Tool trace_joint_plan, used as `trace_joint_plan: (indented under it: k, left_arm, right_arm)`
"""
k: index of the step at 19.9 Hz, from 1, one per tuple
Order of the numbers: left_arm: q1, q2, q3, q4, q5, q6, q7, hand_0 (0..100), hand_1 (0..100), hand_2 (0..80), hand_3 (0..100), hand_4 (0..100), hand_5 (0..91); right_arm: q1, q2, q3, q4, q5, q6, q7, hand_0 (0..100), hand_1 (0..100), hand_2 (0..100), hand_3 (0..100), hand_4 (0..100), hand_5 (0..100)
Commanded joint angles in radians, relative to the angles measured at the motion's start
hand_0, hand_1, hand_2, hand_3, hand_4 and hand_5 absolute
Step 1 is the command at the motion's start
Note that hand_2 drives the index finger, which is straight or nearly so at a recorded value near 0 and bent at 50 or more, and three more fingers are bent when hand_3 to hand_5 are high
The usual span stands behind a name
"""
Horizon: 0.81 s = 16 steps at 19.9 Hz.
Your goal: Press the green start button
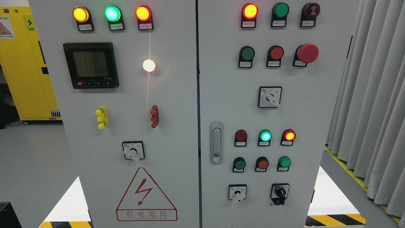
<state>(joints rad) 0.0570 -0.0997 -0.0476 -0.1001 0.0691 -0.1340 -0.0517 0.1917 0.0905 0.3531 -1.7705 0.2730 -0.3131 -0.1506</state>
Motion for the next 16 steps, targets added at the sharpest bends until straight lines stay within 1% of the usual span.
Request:
trace_joint_plan:
  k: [1,9,11,12,13,14,15,16]
  left_arm:
    - [0.0,0.0,0.0,0.0,0.0,0.001,0.0,12,56,0.0,0,0,0.0]
    - [0.0,0.0,0.0,0.0,0.0,0.001,0.0,12,56,0.0,0,0,0.0]
    - [0.0,0.0,0.0,-0.001,0.0,0.001,0.0,12,56,0.0,0,0,0.0]
    - [0.0,0.0,0.0,-0.001,0.0,0.001,0.0,12,56,0.0,0,0,0.0]
    - [0.0,0.0,0.0,0.0,0.0,0.001,0.0,12,56,0.0,0,0,0.0]
    - [0.0,0.0,0.0,0.0,0.0,0.001,0.0,12,56,0.0,0,0,0.0]
    - [0.0,0.0,0.0,0.0,0.0,0.001,0.0,12,56,0.0,0,0,0.0]
    - [0.001,0.0,0.0,0.0,0.0,0.001,0.0,12,56,0.0,0,0,0.0]
  right_arm:
    - [0.0,0.0,-0.002,-0.001,0.0,0.0,0.0,44,63,0,11,21,14]
    - [0.0,0.0,-0.002,-0.003,0.003,0.0,0.0,44,63,0,11,22,14]
    - [-0.003,0.002,-0.008,-0.003,0.034,-0.001,-0.001,43,64,0,12,23,15]
    - [-0.006,0.003,-0.031,-0.001,0.082,-0.001,-0.007,41,68,0,18,30,21]
    - [-0.009,0.012,-0.064,-0.003,0.162,-0.003,-0.012,42,70,0,22,34,25]
    - [-0.012,0.024,-0.092,-0.003,0.252,-0.006,-0.023,43,74,0,39,52,43]
    - [-0.02,0.031,-0.112,-0.009,0.337,-0.009,-0.043,47,77,0,49,64,58]
    - [-0.024,0.031,-0.127,-0.021,0.403,-0.011,-0.059,52,83,0,72,85,84]
